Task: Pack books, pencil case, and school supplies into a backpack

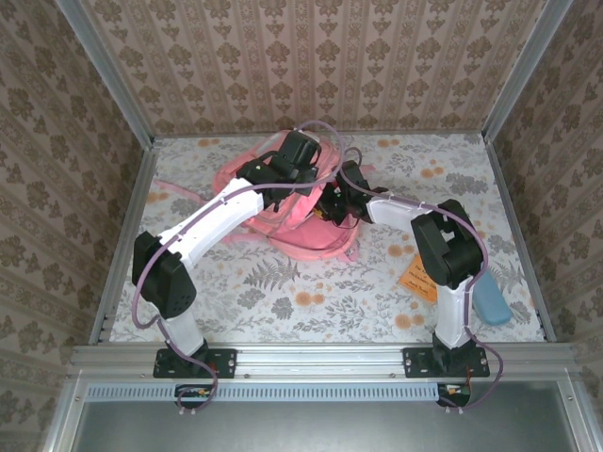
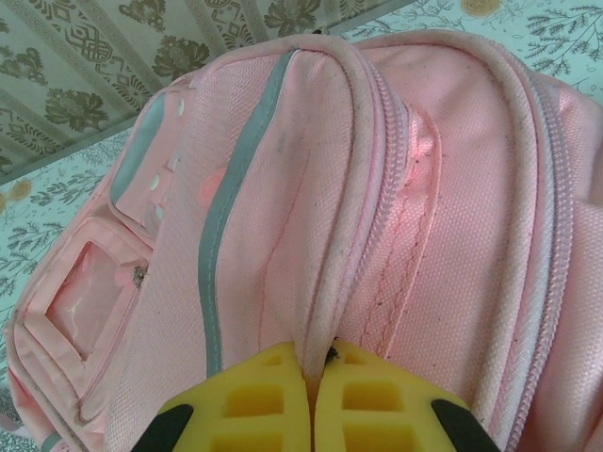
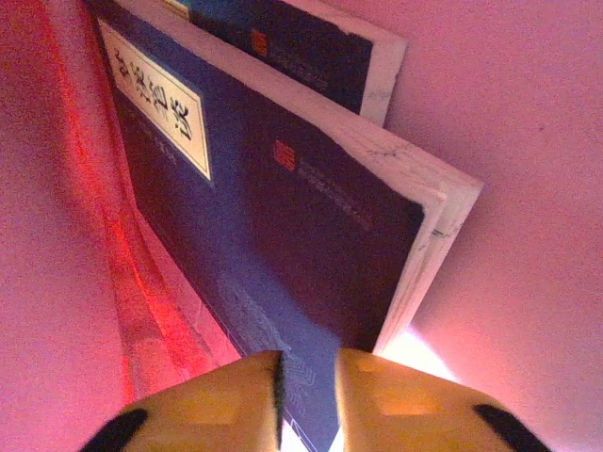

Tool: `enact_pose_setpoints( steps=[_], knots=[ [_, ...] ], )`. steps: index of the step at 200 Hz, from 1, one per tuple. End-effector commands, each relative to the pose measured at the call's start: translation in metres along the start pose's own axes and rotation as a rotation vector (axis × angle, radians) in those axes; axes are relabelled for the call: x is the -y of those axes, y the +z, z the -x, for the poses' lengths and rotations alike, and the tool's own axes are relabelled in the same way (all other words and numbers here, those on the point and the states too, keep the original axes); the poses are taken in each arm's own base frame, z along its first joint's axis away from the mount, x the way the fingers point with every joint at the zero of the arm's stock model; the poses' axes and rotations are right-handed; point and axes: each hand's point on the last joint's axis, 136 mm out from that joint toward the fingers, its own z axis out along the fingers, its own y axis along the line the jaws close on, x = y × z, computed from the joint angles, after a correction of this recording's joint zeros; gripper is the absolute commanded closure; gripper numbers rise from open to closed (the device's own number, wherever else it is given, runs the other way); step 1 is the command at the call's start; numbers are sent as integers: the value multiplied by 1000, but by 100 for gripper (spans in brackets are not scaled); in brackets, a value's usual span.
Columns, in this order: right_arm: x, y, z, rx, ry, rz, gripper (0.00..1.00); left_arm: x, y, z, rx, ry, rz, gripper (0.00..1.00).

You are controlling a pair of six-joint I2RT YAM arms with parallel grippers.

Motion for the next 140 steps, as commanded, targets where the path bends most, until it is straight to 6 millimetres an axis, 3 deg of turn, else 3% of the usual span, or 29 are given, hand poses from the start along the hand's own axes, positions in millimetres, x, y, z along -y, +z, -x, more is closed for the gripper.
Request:
enact_pose_setpoints(
  steps=[1,23,59,94,128,140],
  knots=[
    [-4,-23,-13,-23,-47,10,69,-7,-27,37,143,-91,-19,98],
    [1,-53,-24,-16,-79,5,63,-11,-18,28,121,-104,-12,99],
    [31,-95,-39,7,-118,-52,54,-13,-11,17,96,-105,-18,99],
    [85,-147,-32,117,-155,-202,45,-15,-1,-9,41,-85,-14,100],
    [147,-215,0,326,-198,-430,27,-21,2,-45,-22,-53,-6,100],
    [169,-230,6,349,-182,-501,23,-22,0,-57,-42,-39,-20,100]
  ],
)
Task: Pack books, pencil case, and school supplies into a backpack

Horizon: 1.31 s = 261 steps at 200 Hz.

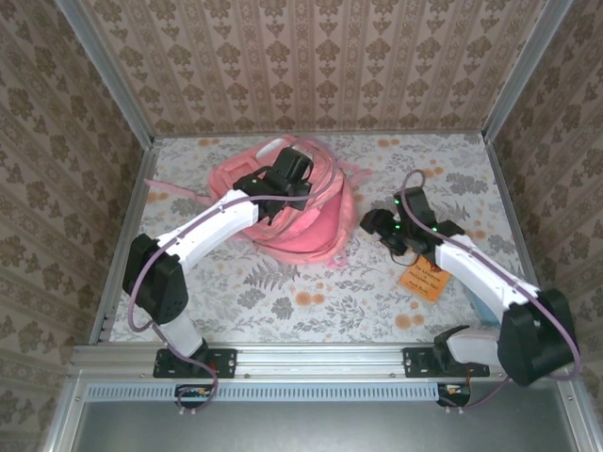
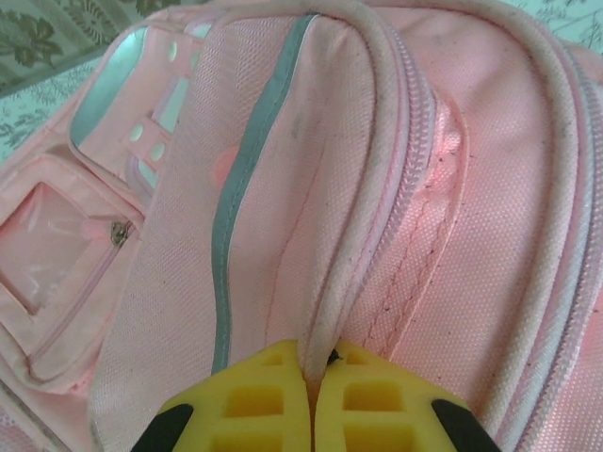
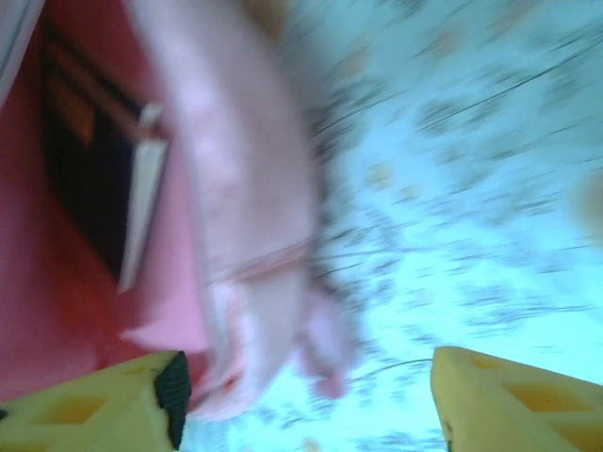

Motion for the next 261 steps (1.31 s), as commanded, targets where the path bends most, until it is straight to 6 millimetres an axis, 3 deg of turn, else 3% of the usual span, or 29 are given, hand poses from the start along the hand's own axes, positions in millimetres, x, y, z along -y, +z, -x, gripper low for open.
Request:
enact_pose_setpoints(
  steps=[1,23,52,67,85,130,152,206,226,261],
  knots=[
    [77,-22,12,75,-63,-283,23,-17,-17,-5,28,-13,11,100],
    [111,-28,19,81,-34,-369,19,-5,-24,-24,-4,3,-82,89],
    [139,-20,25,48,10,-444,16,9,-36,-29,10,-56,-183,36],
    [150,-14,27,24,27,-478,15,5,-41,-25,37,-89,-175,21],
    [160,-7,28,13,27,-522,16,-3,-45,-21,65,-122,-145,12],
    [165,16,10,-81,40,-508,17,-11,-46,-14,90,-152,-122,2],
    [144,33,3,-129,10,-427,17,-13,-44,-13,87,-175,-117,1],
    [63,73,-46,-339,-123,-190,21,-3,-39,-14,51,-222,-171,0],
    [45,69,-46,-352,-156,-147,24,8,-35,-16,22,-243,-230,0],
    [45,31,-13,-195,-238,-216,23,60,-31,-18,-73,-232,-451,7]
  ],
)
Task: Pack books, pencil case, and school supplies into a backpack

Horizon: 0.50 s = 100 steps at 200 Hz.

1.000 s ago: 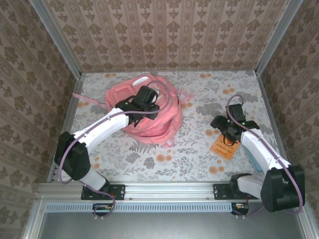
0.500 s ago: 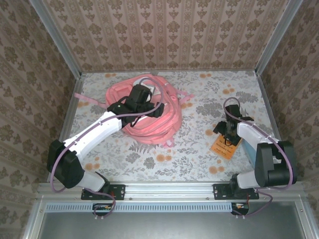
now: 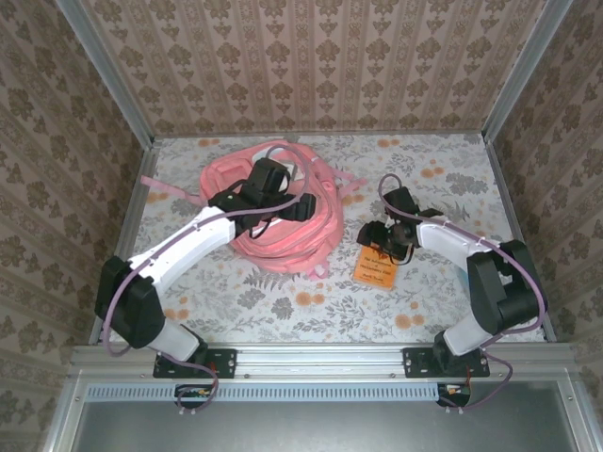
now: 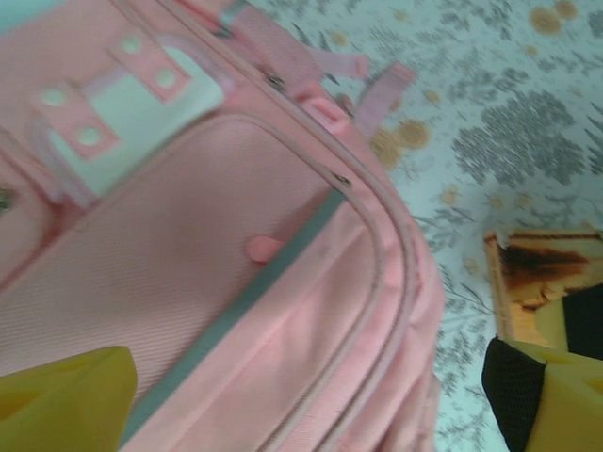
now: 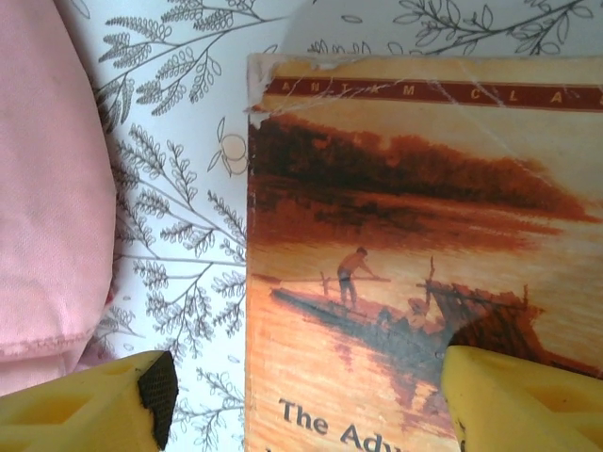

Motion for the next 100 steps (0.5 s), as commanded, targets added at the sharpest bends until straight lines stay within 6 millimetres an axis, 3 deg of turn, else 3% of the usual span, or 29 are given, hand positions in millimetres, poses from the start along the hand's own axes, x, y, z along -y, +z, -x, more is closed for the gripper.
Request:
enact_pose_setpoints(
  steps=[1,33,51,76,100],
  knots=[
    [9,-31,3,44,-33,-54,23,42,6,-2,-77,-29,-180,8],
    [44,-47,9,94,31,-127,23,86,27,-15,-166,-19,-269,16],
    [62,-42,5,73,83,-146,24,108,45,-26,-218,-43,-304,25],
    [68,-28,-3,20,115,-124,27,129,71,-45,-290,-79,-316,38],
    [66,-16,-11,-31,125,-94,36,138,91,-61,-338,-98,-303,45]
  ],
)
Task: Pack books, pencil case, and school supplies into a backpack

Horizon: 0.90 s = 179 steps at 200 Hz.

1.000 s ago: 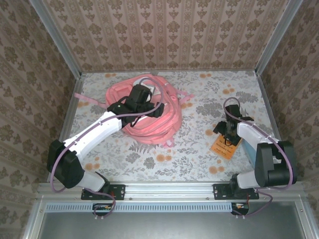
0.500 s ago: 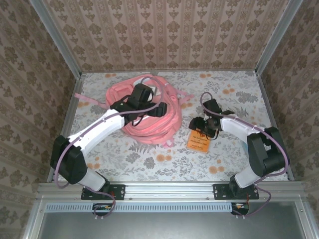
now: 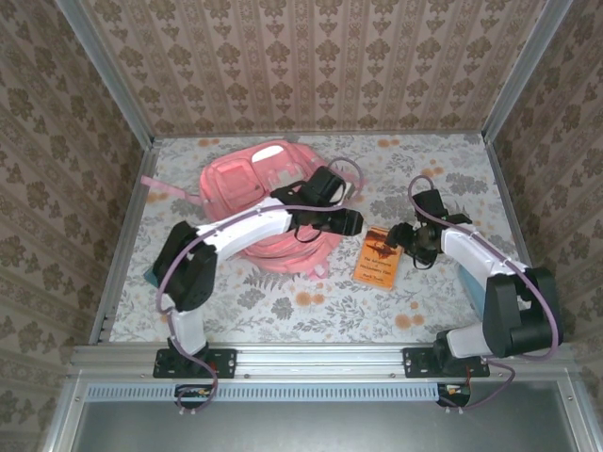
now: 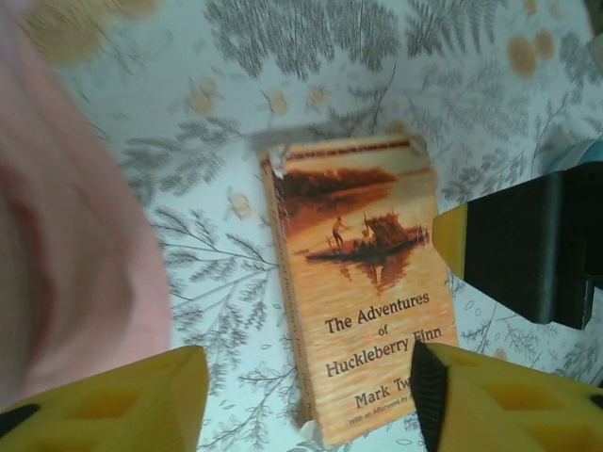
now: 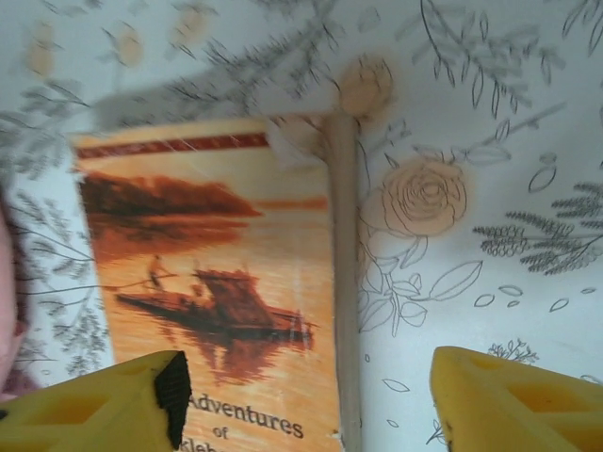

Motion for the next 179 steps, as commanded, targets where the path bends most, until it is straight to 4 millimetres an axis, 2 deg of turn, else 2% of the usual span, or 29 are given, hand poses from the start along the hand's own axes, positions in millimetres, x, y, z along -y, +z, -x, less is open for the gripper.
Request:
enact_pose_setpoints(
  steps=[1,30,43,65,88,110,144,179],
  knots=[
    [4,13,-17,-87,5,7,36,8,17,-5,-43,-66,-22,45],
    [9,20,-25,-121,13,-5,41,10,45,-19,-112,-79,-37,53],
    [6,23,-21,-108,6,11,43,10,56,-25,-149,-74,-34,58],
    [6,25,-23,-124,4,13,49,8,69,-29,-183,-57,-10,65],
    [6,27,-25,-134,5,11,54,0,83,-35,-204,-64,20,68],
    [6,27,-25,-136,2,9,58,-7,89,-40,-219,-68,49,69],
    [1,26,-25,-147,2,32,62,-6,99,-47,-246,-62,48,70],
    [-9,11,-23,-127,-23,39,68,-10,109,-59,-280,-54,74,73]
  ],
)
